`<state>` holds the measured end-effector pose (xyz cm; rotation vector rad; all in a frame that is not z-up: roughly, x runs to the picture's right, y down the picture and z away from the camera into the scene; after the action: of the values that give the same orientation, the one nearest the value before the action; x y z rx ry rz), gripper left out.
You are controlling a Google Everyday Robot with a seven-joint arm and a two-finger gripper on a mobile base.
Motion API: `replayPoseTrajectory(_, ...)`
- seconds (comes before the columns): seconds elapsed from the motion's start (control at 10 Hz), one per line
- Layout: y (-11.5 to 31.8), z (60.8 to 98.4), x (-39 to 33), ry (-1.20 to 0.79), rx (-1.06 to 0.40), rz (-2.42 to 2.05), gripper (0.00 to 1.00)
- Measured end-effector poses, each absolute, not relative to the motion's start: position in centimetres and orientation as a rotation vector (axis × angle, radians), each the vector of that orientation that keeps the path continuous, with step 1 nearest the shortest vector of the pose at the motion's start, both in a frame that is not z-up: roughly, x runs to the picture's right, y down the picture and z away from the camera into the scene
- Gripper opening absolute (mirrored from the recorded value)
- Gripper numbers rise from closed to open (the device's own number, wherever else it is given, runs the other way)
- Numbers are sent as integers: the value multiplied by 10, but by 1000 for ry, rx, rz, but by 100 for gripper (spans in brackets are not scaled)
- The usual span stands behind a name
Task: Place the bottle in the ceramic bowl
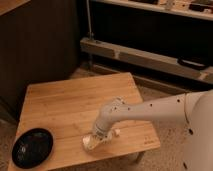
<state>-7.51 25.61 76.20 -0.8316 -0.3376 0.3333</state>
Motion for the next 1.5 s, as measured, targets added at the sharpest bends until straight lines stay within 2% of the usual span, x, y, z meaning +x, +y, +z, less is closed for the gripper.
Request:
replayPoseTrajectory(0.4,256,763,-75,-327,-830,325,65)
replayPoseTrajectory(0.5,256,764,-75,-322,-829,326,62)
replayPoseTrajectory(0.6,256,764,-75,-319,-829,326,56)
replayPoseTrajectory(0.8,255,765,-75,-315,-825,329,36)
replayPoseTrajectory(0.9,255,765,-76,-314,-827,330,32)
replayPoseTrajectory(1.5,255,769,-78,-297,-838,325,32)
